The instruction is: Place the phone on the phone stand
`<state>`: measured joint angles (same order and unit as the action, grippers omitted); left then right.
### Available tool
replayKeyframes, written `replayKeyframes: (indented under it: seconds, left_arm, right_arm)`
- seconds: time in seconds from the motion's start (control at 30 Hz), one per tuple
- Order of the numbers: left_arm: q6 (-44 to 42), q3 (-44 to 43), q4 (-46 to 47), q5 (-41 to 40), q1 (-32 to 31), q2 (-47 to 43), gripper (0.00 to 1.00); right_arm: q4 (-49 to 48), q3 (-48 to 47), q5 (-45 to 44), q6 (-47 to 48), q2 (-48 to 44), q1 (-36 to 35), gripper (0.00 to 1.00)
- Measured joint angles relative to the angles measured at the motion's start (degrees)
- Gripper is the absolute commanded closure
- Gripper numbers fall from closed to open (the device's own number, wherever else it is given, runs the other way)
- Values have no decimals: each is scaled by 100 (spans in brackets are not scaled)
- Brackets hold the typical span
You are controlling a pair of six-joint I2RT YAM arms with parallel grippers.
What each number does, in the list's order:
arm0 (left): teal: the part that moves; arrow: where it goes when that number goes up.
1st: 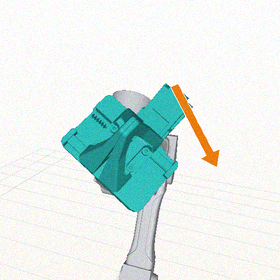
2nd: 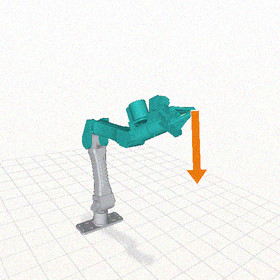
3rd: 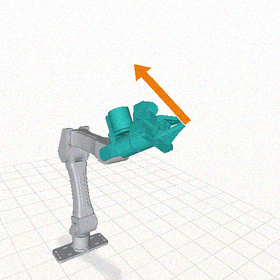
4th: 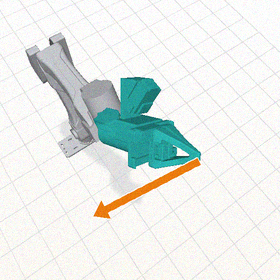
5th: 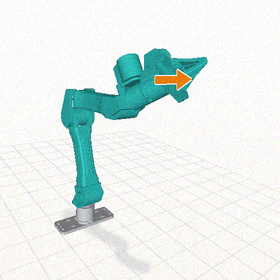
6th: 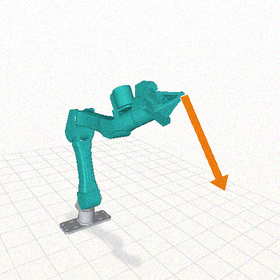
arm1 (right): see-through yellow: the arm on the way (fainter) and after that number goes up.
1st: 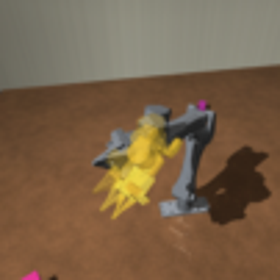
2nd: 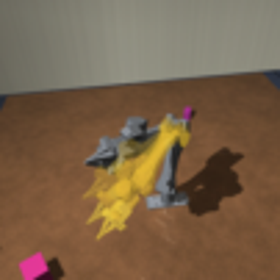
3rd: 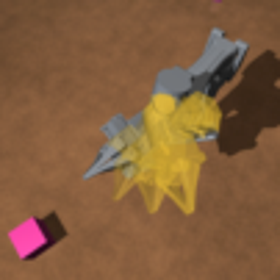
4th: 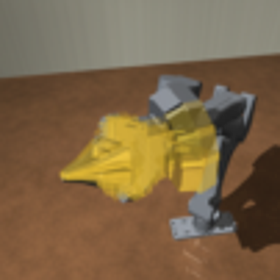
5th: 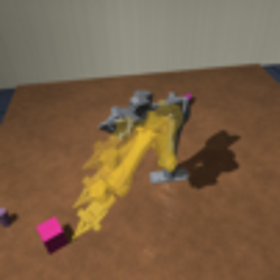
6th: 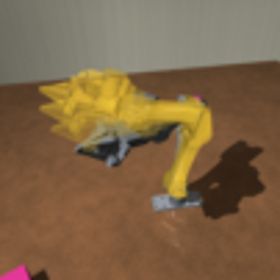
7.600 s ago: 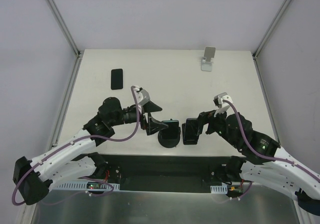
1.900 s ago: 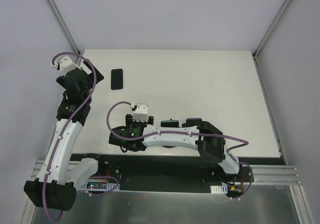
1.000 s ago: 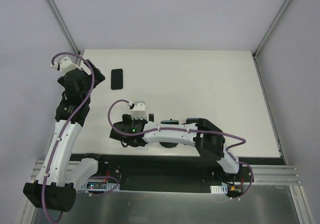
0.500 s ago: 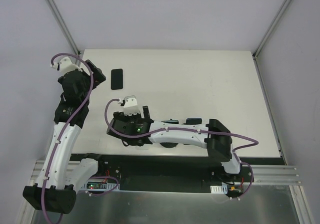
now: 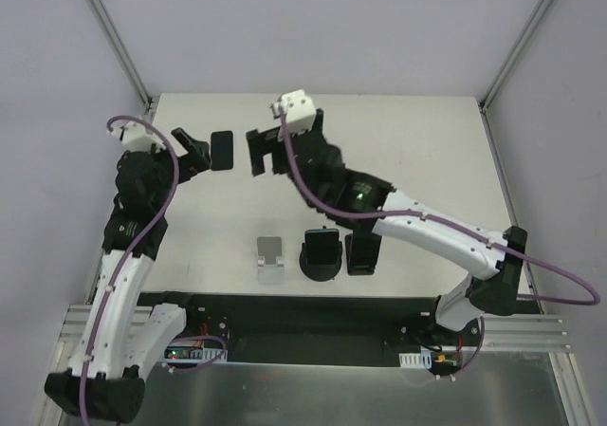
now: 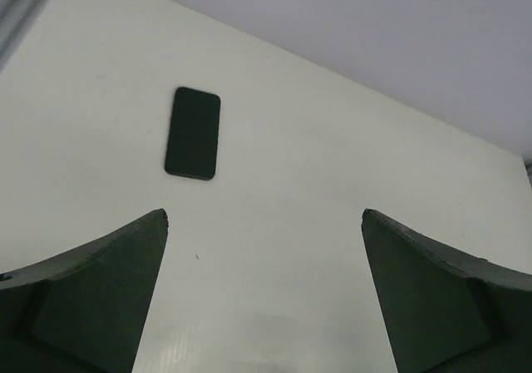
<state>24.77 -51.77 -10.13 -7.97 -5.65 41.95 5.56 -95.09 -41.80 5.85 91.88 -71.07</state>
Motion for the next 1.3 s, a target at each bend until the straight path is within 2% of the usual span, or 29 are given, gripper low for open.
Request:
replayKeyframes:
  seconds: [0.2, 0.3, 0.4, 0.57, 0.63, 0.8, 1.0, 1.3]
  left_arm:
    - [-179, -658, -350, 1073, 0, 2253, 1]
    - [-435, -1644, -933, 1379, 2, 3724, 1]
    - [-761, -3099, -1676, 1493, 20, 5200, 1]
    - [-1320, -5285, -2638, 1552, 87, 7093, 1]
    - [-1589, -5978, -3018, 1473, 94, 7678, 1]
    - [-2013, -7202, -3703, 1346, 190, 8837, 1]
    - [-2076, -7659, -4118, 1394, 391, 9691, 1]
    - [-2192, -8052, -4282, 1126, 485, 10192, 2]
  right_arm:
    - [-284, 560, 1827, 564, -890, 1823, 3]
    - [-282, 1447, 2618, 673, -1633, 2761, 3]
    - [-280, 2286, 3128, 734, -2236, 3604, 3]
    - [-424, 3453, 3602, 883, -2789, 4774, 3]
    - [-422, 3709, 3683, 1093, -2800, 4911, 3]
    - [-610, 3919, 4625, 1156, -2592, 5329, 3]
    - [-789, 3947, 5003, 1137, -2345, 5619, 3]
    - [-879, 3947, 5235, 1117, -2081, 5637, 3]
